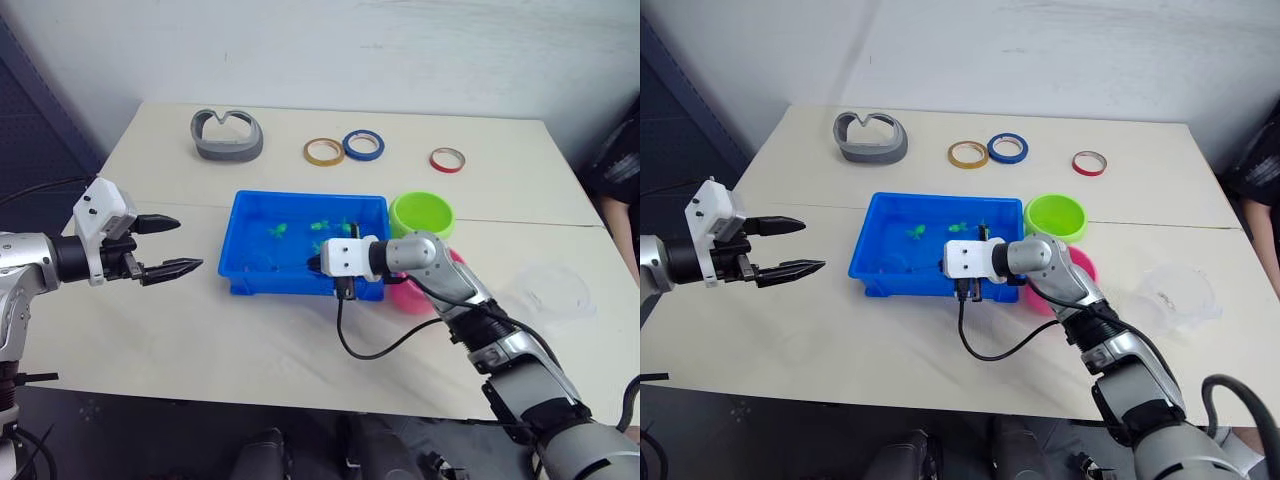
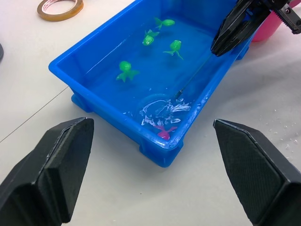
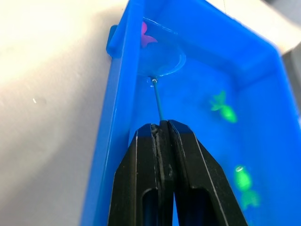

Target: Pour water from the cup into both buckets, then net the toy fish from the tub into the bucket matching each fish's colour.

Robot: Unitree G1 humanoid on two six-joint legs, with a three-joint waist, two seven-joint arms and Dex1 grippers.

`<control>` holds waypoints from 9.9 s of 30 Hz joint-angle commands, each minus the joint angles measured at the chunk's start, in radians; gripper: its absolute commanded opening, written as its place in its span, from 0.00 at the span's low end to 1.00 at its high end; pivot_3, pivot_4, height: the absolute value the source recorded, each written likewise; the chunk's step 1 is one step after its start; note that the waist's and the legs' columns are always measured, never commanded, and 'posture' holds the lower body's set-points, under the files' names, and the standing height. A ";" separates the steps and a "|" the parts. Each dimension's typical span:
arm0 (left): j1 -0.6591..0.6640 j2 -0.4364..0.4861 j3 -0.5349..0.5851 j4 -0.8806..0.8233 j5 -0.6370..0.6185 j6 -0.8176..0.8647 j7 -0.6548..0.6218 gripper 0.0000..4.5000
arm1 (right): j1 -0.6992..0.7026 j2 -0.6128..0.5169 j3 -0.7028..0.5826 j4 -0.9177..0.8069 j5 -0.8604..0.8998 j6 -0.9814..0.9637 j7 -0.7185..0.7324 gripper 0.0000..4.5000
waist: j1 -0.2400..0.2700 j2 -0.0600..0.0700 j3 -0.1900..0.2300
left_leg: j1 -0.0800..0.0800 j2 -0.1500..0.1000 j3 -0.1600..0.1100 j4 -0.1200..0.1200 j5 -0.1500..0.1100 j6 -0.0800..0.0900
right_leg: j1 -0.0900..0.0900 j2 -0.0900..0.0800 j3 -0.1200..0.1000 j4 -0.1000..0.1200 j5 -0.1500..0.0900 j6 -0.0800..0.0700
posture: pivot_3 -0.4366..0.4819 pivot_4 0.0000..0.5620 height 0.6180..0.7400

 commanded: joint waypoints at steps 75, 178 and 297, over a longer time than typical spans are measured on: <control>-0.587 -0.472 -0.391 0.269 -0.018 -0.129 -0.263 0.99 | 0.946 -0.350 -1.224 -1.223 0.619 0.923 -0.155 0.00 | 0.033 0.000 0.000 | 0.000 0.000 0.000 -0.002 0.001 -0.001 | 0.001 0.001 0.001 -0.001 0.000 0.000 | 0.48 0.27 1.00; -0.494 -0.407 -0.271 0.229 0.010 -0.090 -0.088 0.99 | 0.544 -0.406 -0.638 -0.962 0.698 0.816 -0.515 0.00 | 0.031 0.001 0.000 | -0.001 0.000 0.000 -0.001 0.001 0.000 | 0.001 0.001 0.001 -0.002 0.000 0.000 | 0.48 0.27 1.00; -0.644 -0.530 -0.344 0.506 0.122 -0.322 -0.145 0.99 | 0.693 -0.580 -0.843 -1.003 0.493 0.773 -0.456 0.00 | 0.041 0.002 0.000 | -0.001 0.000 0.001 0.003 0.000 0.001 | 0.000 0.001 0.002 -0.001 0.000 0.000 | 0.48 0.27 1.00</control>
